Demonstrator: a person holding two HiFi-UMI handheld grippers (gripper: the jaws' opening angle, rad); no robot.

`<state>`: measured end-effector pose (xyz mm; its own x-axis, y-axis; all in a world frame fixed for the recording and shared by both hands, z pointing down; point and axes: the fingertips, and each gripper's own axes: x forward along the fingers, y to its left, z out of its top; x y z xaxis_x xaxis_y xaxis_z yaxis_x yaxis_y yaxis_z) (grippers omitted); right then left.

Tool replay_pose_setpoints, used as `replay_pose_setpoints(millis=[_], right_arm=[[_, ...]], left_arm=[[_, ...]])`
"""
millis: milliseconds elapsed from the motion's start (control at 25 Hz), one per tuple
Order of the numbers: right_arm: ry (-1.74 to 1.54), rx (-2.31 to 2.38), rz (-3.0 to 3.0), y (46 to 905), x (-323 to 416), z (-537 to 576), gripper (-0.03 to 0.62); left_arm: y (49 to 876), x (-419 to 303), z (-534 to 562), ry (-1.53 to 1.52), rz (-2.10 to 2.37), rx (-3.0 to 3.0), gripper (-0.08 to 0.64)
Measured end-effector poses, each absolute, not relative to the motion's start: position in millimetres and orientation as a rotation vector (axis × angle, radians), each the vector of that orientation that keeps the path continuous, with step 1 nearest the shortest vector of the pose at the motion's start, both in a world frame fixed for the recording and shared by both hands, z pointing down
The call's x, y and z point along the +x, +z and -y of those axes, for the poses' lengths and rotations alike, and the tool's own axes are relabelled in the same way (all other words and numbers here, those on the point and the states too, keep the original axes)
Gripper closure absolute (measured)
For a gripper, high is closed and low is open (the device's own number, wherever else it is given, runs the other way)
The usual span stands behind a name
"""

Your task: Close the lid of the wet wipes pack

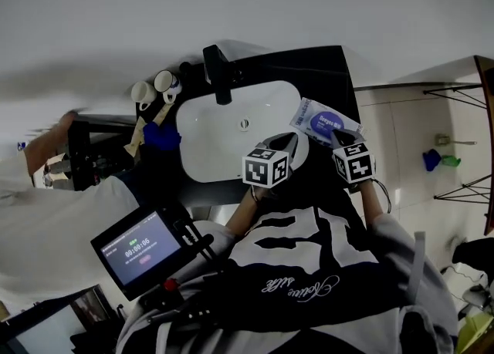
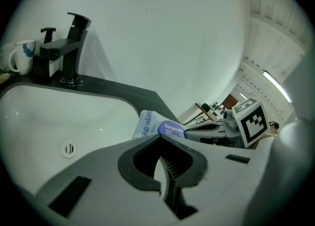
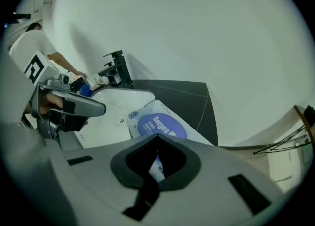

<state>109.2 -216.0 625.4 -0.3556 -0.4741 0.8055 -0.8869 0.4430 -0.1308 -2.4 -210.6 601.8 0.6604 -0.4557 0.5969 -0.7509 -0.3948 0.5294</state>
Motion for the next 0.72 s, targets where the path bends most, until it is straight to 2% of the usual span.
replay_pose_setpoints(millis=[320,720], right_arm=[[0.837,1.417,2.175,549,82,173,0.594],[0.858,1.733,2.221,515,75,87,0.594]], left_arm=[[557,-31,187,0.389,0.914,2.116,0.561],[547,-16,117,0.406,0.703,2.243,0.561]])
